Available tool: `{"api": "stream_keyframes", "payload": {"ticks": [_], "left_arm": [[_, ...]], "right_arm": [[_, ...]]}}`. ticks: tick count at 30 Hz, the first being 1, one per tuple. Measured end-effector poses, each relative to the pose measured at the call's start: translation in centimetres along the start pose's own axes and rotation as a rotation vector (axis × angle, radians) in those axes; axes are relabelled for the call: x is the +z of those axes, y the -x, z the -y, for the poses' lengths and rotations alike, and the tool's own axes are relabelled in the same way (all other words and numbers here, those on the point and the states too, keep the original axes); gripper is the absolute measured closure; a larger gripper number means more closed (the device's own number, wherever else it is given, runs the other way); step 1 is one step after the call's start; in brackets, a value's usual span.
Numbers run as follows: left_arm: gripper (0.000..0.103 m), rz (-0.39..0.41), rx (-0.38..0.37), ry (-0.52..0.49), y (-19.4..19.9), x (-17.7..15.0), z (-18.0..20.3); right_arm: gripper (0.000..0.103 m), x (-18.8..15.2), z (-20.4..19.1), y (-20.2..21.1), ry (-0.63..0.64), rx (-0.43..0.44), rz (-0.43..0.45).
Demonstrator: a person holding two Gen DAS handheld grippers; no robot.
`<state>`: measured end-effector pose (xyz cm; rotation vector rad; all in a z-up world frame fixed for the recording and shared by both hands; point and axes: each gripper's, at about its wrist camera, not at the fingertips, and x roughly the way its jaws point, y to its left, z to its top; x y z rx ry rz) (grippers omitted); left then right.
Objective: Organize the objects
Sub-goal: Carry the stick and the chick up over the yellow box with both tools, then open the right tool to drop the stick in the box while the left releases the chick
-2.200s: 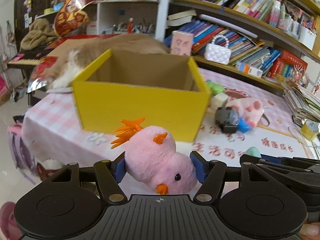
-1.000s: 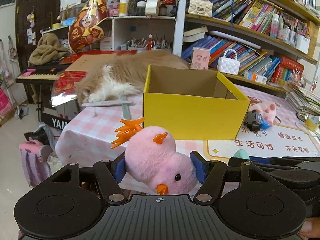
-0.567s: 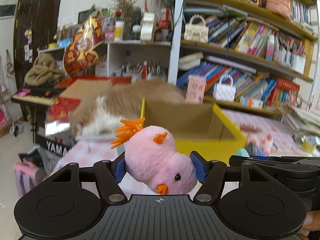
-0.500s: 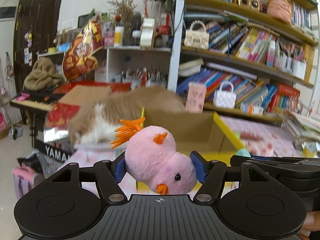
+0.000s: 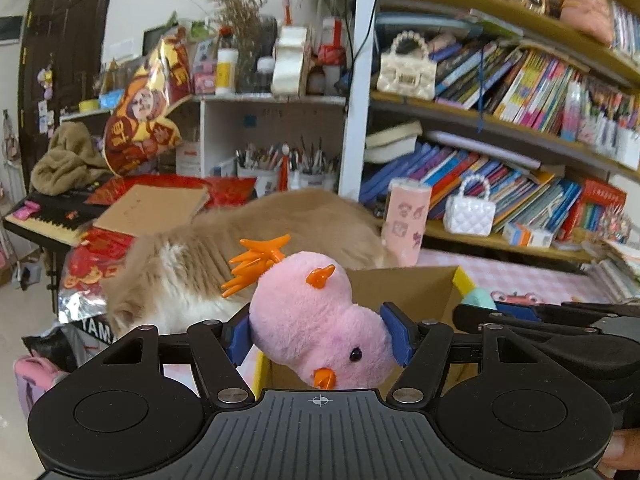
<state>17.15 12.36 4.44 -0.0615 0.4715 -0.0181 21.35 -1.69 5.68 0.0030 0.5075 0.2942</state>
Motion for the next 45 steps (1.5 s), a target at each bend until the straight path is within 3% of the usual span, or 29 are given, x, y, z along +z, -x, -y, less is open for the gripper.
{"api": "stream_keyframes", "payload": {"ticks": [7, 20, 29, 33, 38, 42, 45], "left_arm": [[0.037, -0.085, 0.034, -0.021, -4.6, -0.2, 0.6], [0.037, -0.193, 0.088, -0.119, -9.6, -1.0, 2.0], [0.036, -0.196, 0.102, -0.183, -10.3, -1.1, 2.6], [0.036, -0.192, 0.099, -0.189, -10.2, -1.1, 2.5], [0.031, -0.163, 0.096, -0.171, -9.4, -0.6, 2.2], [0.022, -0.112, 0.093, -0.155, -7.8, -0.1, 2.2], [0.022, -0.069, 0.082, -0.154, -6.2, 0.3, 2.3]], "right_arm": [[0.085, -0.6, 1.0, -5.8, 0.110, 0.033, -0.119], [0.085, -0.9, 1.0, -10.6, 0.360, 0.037, -0.213], [0.085, -0.6, 1.4, -12.0, 0.368, 0.053, -0.300], [0.085, -0.4, 1.7, -11.9, 0.340, 0.053, -0.286], [0.072, -0.1, 2.5, -11.2, 0.267, 0.056, -0.240], [0.067, 0.1, 2.8, -10.6, 0.214, 0.044, -0.230], [0.067, 0.5, 3.1, -9.5, 0.147, 0.045, -0.206]]}}
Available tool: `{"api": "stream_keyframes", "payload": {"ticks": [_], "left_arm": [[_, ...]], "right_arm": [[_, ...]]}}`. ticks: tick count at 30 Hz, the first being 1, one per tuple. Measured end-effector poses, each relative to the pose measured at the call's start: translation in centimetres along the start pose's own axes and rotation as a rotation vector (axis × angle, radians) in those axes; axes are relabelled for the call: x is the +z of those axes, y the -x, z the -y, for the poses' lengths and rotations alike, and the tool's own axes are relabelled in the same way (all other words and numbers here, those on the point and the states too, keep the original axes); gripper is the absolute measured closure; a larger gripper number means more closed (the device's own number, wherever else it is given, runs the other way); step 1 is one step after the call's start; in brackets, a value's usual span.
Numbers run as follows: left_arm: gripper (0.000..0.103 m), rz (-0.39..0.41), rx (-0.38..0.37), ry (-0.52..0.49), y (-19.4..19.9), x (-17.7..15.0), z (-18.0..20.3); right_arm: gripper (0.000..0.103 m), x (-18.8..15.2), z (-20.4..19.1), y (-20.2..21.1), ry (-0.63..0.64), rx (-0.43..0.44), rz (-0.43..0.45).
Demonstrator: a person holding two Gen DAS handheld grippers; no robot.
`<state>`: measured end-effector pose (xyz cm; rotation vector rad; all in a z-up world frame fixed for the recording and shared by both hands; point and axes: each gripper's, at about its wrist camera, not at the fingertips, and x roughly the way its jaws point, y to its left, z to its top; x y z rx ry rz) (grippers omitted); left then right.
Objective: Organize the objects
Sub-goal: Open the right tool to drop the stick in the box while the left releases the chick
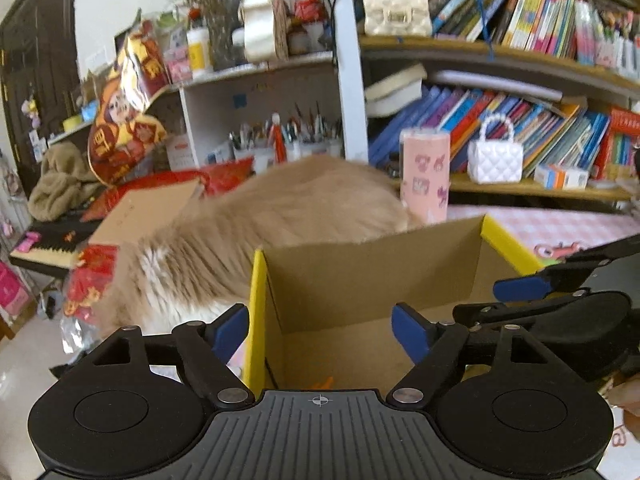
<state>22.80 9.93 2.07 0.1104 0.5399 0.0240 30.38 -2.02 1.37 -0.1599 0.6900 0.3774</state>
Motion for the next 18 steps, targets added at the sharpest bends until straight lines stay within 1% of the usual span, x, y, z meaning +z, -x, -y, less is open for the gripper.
{"api": "stream_keyframes", "payload": {"ticks": [3, 5, 6, 7, 9, 13, 18], "left_arm": [[0.022, 0.028, 0.000, 0.015, 1.6, 0.3, -0.2], [0.022, 0.045, -0.001, 0.032, 2.8, 0.3, -0.6], [0.021, 0.053, -0.001, 0.040, 3.3, 0.3, -0.8], [0.021, 0.060, 0.000, 0.046, 3.8, 0.3, -0.9], [0.020, 0.075, 0.003, 0.060, 5.0, 0.2, -1.3], [0.018, 0.086, 0.007, 0.084, 7.0, -0.5, -1.9], [0.018, 0.072, 0.006, 0.094, 9.1, -2.2, -2.4]], "right_arm": [[0.067, 0.1, 0.0, 1.6, -0.046, -0.007, 0.043], [0.065, 0.1, -0.2, 3.0, -0.063, -0.027, 0.084], [0.060, 0.1, -0.4, 3.7, -0.070, -0.041, 0.106], [0.059, 0.0, -0.5, 4.5, -0.076, -0.053, 0.128], [0.059, -0.3, -0.8, 6.0, -0.086, -0.064, 0.158], [0.058, -1.4, -1.4, 8.5, -0.116, -0.078, 0.191], [0.055, -3.4, -2.3, 11.0, -0.145, -0.104, 0.194]]}}
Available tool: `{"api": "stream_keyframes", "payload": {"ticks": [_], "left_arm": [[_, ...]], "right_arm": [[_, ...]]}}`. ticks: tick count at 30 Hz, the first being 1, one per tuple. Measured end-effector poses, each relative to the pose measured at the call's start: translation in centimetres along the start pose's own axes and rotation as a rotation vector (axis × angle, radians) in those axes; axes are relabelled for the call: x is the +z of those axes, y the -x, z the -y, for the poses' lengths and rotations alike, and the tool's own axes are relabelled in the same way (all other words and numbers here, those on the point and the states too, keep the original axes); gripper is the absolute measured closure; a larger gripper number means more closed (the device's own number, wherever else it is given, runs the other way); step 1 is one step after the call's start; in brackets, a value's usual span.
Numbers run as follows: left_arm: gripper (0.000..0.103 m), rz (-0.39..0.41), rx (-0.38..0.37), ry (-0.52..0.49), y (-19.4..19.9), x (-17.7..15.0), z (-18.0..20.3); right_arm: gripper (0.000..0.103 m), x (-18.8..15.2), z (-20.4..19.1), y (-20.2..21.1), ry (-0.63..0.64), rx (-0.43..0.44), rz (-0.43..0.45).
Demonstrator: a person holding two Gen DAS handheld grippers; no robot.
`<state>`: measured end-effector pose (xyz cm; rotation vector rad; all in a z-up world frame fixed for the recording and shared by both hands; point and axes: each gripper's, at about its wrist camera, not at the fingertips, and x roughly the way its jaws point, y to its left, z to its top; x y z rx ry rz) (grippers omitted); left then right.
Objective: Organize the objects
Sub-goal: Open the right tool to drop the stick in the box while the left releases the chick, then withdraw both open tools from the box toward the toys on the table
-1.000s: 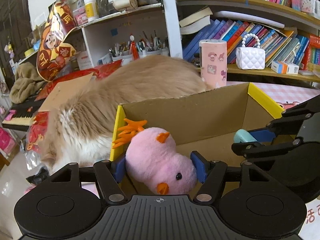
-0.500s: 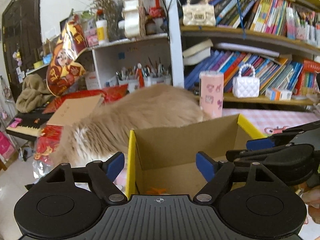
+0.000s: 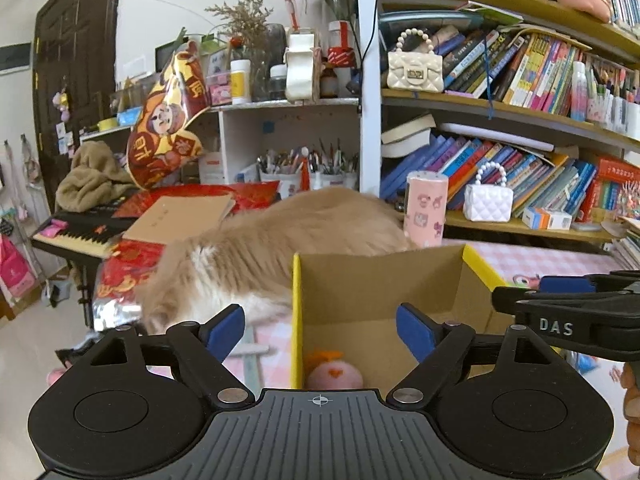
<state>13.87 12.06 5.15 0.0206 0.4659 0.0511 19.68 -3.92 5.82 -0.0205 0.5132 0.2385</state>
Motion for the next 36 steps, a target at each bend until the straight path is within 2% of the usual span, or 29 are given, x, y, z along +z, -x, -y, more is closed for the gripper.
{"api": "stream_keyframes", "payload": {"ticks": [14, 19, 32, 36], "left_arm": [[0.017, -0.113, 0.011, -0.026, 5.0, -5.6, -0.4], [0.014, -0.136, 0.024, -0.037, 6.2, -7.1, -0.5], [0.013, -0.175, -0.007, -0.042, 8.6, -9.9, 1.1], [0.013, -0.197, -0.035, -0.042, 8.6, -10.4, 1.8]], "right_arm": [[0.052, -7.1, -2.3, 6.0, -0.018, -0.061, -0.114], [0.050, -9.6, -2.6, 7.7, -0.019, -0.101, -0.138], [0.044, -13.3, -2.3, 11.1, -0.048, -0.142, -0.179], [0.041, -13.9, -1.5, 11.9, -0.067, -0.177, -0.186]]}}
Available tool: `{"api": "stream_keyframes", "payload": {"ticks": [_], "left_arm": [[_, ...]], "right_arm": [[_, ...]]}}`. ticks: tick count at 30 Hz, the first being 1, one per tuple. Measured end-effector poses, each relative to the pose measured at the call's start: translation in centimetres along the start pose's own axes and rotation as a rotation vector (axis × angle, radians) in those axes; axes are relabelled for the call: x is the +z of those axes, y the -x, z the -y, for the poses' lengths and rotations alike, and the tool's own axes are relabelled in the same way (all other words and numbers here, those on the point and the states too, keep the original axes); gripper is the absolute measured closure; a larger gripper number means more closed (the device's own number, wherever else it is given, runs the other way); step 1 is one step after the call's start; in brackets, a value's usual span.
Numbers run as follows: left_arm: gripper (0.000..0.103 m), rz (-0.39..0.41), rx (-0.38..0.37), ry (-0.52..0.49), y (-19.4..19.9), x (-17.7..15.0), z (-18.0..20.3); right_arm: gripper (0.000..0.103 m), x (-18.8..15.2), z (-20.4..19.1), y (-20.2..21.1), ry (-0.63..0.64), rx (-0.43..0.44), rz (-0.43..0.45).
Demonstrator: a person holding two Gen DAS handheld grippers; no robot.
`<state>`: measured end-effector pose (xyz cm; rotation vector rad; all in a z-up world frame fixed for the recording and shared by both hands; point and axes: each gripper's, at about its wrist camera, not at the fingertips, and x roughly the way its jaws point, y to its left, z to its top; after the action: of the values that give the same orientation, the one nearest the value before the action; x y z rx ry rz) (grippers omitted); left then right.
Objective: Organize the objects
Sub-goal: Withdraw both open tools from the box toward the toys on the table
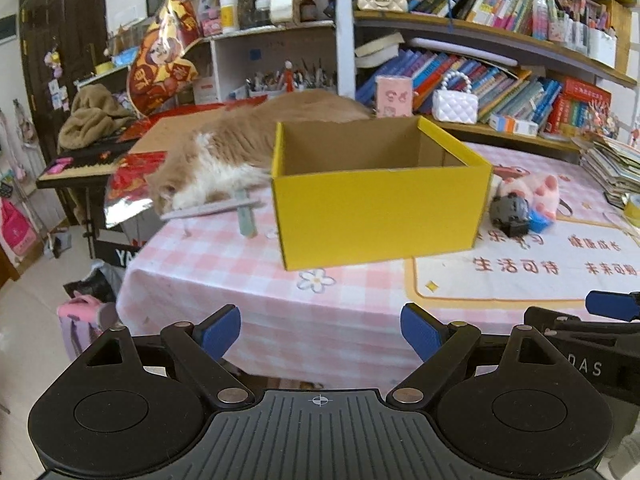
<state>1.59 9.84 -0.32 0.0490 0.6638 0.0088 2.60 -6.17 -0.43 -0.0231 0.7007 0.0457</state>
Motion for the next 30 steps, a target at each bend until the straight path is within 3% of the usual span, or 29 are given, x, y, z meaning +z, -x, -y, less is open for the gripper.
{"api": "stream_keyframes", "payload": {"ticks": [14, 30], "left_arm": [[0.013, -0.044, -0.110, -0.093, -1.9, 0.1, 4.5], [0.013, -0.039, -0.229, -0.162, -5.5, 3.8, 12.0]], "right_arm": [[0.036, -1.2, 4.1, -0.1, -0.101, -0.111, -0.050], [0.035, 1.3, 11.5, -2.6, -0.168, -0.198, -0.063]]}}
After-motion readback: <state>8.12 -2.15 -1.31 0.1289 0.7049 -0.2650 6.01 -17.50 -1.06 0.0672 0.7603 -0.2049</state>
